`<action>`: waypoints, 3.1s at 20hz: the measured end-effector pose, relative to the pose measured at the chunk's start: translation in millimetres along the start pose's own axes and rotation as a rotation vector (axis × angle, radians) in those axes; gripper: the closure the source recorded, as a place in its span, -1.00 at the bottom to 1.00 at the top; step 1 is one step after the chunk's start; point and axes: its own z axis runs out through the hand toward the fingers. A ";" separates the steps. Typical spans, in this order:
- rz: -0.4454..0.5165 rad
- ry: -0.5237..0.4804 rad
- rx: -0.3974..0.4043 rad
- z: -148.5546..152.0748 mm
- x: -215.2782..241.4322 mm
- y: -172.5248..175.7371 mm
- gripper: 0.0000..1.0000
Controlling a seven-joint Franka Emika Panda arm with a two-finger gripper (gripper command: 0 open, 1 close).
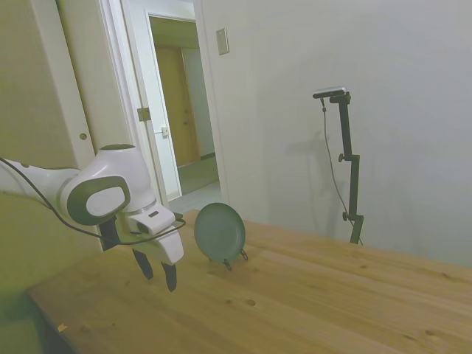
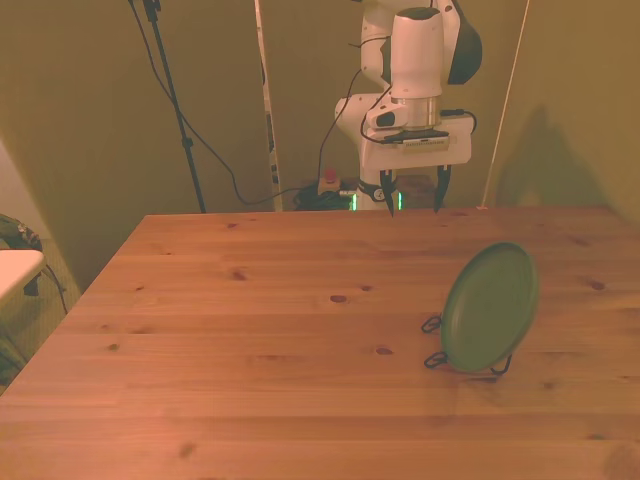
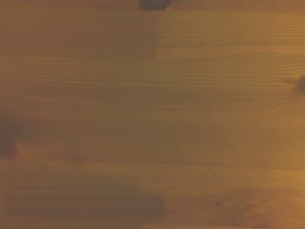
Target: Unload the plate
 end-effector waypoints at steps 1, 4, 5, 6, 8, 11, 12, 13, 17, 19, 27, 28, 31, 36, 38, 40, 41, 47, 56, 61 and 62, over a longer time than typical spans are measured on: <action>0.000 -0.001 0.000 0.3 0.2 0.0 -1.00; -0.001 0.035 0.023 -12.4 10.0 -2.6 -1.00; 0.002 0.051 0.040 -22.5 16.4 -5.4 -1.00; 0.005 0.069 0.056 -32.8 23.2 -9.2 -1.00; 0.013 0.107 0.096 -52.5 40.3 -19.6 -1.00; 0.045 0.146 0.143 -75.1 80.2 -34.6 -1.00; 0.057 0.157 0.155 -81.8 96.5 -40.3 -1.00; 0.066 0.169 0.167 -88.4 112.6 -47.1 -1.00; 0.074 0.191 0.208 -107.7 159.3 -85.1 -1.00; 0.069 0.189 0.218 -111.9 177.5 -106.9 -1.00; 0.036 0.117 0.228 -112.1 166.8 -139.6 -1.00; 0.032 0.121 0.237 -112.5 167.3 -140.0 -1.00; 0.012 0.115 0.289 -111.4 168.8 -144.5 -1.00; -0.004 0.049 0.363 -102.2 161.3 -161.8 -1.00; -0.004 0.019 0.392 -102.2 157.4 -171.3 -1.00; -0.007 -0.023 0.411 -97.8 155.3 -177.9 -1.00; -0.007 -0.052 0.418 -93.9 154.6 -179.8 -1.00; 0.010 -0.173 0.438 -73.6 163.2 -171.8 -1.00; 0.005 -0.250 0.441 -44.2 168.8 -184.3 -1.00; -0.007 -0.262 0.439 -36.8 165.0 -194.5 1.00; -0.009 -0.263 0.439 -35.9 164.9 -196.3 1.00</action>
